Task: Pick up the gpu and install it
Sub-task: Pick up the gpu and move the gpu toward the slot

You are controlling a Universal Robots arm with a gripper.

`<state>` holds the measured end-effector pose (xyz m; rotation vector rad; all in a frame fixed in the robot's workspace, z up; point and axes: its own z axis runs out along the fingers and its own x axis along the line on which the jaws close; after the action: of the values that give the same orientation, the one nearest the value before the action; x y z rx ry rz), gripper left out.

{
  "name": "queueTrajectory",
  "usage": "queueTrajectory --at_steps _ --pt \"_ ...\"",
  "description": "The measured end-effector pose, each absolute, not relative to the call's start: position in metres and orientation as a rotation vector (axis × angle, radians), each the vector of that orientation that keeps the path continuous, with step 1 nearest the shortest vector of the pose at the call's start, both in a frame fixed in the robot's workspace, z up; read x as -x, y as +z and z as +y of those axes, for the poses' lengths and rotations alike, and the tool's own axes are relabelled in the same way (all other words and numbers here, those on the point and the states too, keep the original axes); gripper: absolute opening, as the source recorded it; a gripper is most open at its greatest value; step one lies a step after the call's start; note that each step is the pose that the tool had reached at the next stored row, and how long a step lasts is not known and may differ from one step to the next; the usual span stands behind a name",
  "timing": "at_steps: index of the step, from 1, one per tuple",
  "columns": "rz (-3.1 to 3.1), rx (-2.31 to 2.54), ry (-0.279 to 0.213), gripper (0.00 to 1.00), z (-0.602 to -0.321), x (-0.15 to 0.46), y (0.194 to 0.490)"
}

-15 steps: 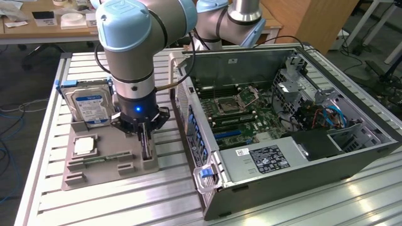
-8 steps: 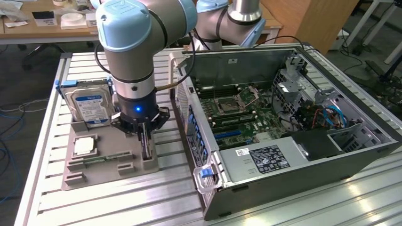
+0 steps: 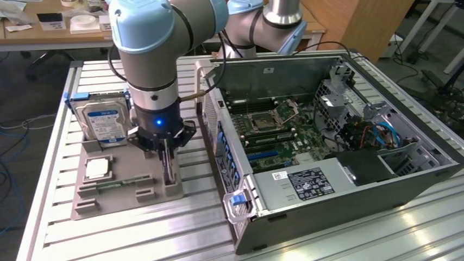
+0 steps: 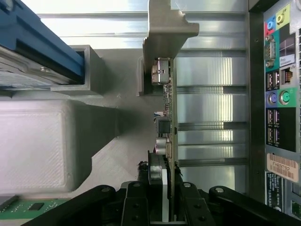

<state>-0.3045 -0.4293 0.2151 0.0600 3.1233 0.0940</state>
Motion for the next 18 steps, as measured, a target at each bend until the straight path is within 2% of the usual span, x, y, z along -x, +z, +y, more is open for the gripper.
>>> queueTrajectory --at_steps 10,18 --pt "3.123 -0.060 0.094 0.28 -0.429 0.304 0.231" --pt "3.123 -0.060 0.094 0.28 -0.429 0.304 0.233"
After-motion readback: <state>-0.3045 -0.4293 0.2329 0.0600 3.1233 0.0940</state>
